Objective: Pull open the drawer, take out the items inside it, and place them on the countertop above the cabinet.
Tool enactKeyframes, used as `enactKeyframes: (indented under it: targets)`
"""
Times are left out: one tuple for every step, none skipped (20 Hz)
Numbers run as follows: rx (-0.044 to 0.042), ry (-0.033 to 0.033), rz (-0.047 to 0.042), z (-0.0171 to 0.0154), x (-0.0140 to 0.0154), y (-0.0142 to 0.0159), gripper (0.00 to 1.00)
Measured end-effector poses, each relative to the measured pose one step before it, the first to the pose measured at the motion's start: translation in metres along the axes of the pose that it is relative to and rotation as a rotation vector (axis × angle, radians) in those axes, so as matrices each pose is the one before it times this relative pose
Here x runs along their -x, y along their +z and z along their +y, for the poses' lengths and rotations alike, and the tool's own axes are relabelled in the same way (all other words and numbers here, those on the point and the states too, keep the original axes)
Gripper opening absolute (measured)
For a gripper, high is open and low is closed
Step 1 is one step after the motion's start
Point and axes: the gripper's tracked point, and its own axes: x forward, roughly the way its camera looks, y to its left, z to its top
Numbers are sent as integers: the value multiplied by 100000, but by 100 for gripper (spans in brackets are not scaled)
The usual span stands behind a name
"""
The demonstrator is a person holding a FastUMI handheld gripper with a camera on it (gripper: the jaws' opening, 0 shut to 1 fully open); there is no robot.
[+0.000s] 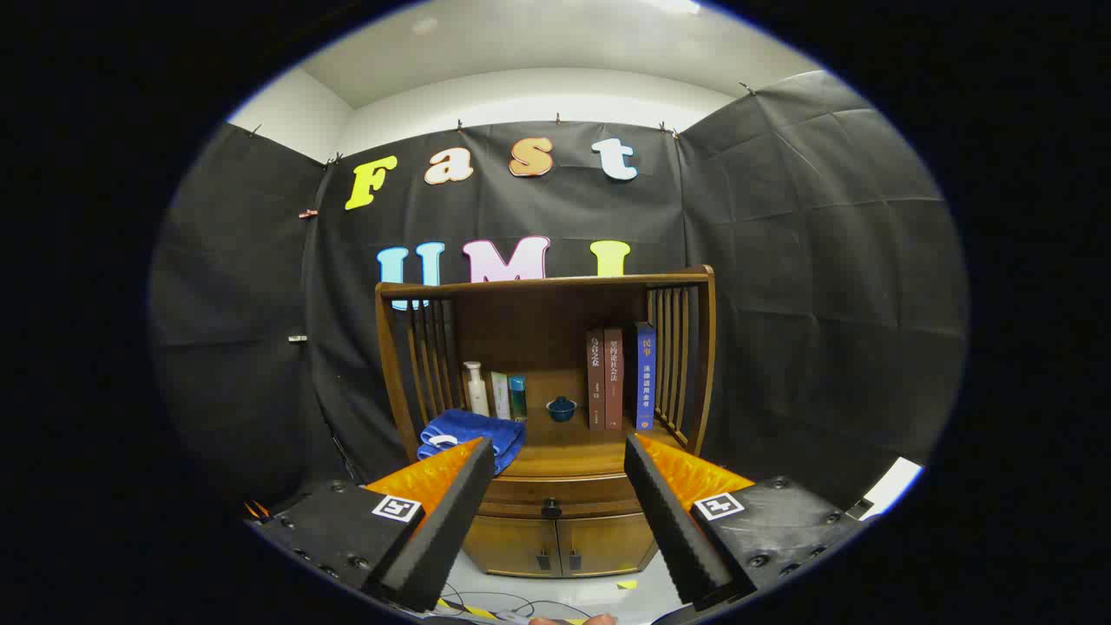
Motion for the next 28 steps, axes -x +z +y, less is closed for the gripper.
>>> enactKeyframes:
  targets:
    - [314,-10,-60,-24,-20,99,98]
    - [115,28,-195,0,128,129,99]
    - [47,-20,-269,16,37,165,99]
    - [-86,169,-273,-5,43,40,98]
    - [10,-68,-326,21,46,161,98]
    - [-25,-114,-352,-94,45,82,98]
    - [-56,7,-243,62,1,97,98]
    - [18,81,-135,31,111,32,98]
    - [107,128,-106,103,-23,39,98]
    - [136,131,-12,23,88,-23,98]
    - [147,96,61,69,-9,-18,98]
    - [95,214,124,66,0,-89,98]
    - [17,97,341,45,-31,-70,99]
    - [-120,104,307,-59,-28,-165,98]
    - [-188,12,164,-1,-14,0,98]
    - [-122,-96,-4,-59,-31,-42,98]
    - [27,-168,-209,-104,-49,67,98]
    - [130,-104,-166,-5,-4,54,98]
    - [106,-74,-35,-66,-68,21,98]
    - [124,-157,-118,-31,-78,-8,98]
    - [165,-243,-39,-59,-61,-61,98]
    - [213,-265,-65,-100,-176,-129,99]
    - [210,-307,189,-85,-264,-191,98]
    - [253,-449,284,-107,-228,-447,98]
    - [349,-324,120,-53,-346,-419,98]
    - [607,-269,341,50,-407,-576,98]
    - [667,-117,704,5,-564,-696,98]
    - [222,69,1191,95,-687,-1047,98]
